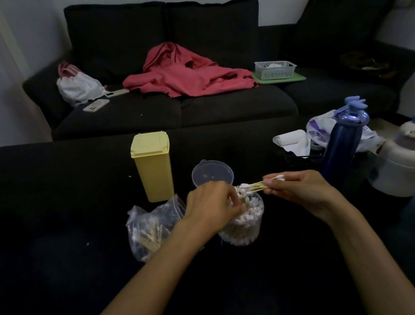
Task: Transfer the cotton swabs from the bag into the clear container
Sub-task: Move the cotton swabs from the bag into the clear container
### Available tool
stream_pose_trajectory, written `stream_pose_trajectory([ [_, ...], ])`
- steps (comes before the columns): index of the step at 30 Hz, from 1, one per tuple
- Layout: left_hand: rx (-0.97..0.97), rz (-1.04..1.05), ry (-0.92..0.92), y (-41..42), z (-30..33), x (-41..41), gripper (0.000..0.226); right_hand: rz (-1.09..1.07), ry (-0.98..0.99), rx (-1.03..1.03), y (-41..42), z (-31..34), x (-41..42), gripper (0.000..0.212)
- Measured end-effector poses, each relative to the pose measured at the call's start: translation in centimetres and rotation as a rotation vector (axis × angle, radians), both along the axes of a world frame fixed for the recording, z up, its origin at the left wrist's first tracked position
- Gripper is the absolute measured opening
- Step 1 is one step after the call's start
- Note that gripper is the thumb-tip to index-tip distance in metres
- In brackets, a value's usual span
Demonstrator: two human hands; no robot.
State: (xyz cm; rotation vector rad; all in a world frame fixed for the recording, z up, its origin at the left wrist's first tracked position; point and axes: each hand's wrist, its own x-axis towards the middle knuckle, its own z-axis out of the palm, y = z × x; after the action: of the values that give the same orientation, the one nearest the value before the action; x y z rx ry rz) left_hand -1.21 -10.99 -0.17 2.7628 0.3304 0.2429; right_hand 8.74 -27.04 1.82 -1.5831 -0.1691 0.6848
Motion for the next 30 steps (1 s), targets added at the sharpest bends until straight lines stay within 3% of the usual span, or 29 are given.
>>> stream_pose_trajectory([
  [5,0.017,0.103,-0.111,0.4,-1.1,-0.6,0.015,0.041,-0.021,-0.026,0.1,-0.2,0.1,0.011],
  [11,-0.229,0.284,-0.106,1.9,-1.3,-0.9,0.005,0.081,-0.067,-0.023,0.2,-0.1,-0.2,0.012],
  [15,-0.379,0.276,-0.108,2.7,-1.4,-1.0,0.019,0.174,-0.140,-0.027,0.7,-0.1,-0.6,0.015],
  [25,-0.484,0.275,-0.117,3.1,-2.0,-0.8,0.023,0.434,-0.330,-0.277,2.9,0.0,0.1,0.016],
  [30,-0.485,0.256,-0.104,3.2,-1.8,-0.9,0.016,0.558,-0.610,-0.474,4.4,0.9,0.6,0.011],
])
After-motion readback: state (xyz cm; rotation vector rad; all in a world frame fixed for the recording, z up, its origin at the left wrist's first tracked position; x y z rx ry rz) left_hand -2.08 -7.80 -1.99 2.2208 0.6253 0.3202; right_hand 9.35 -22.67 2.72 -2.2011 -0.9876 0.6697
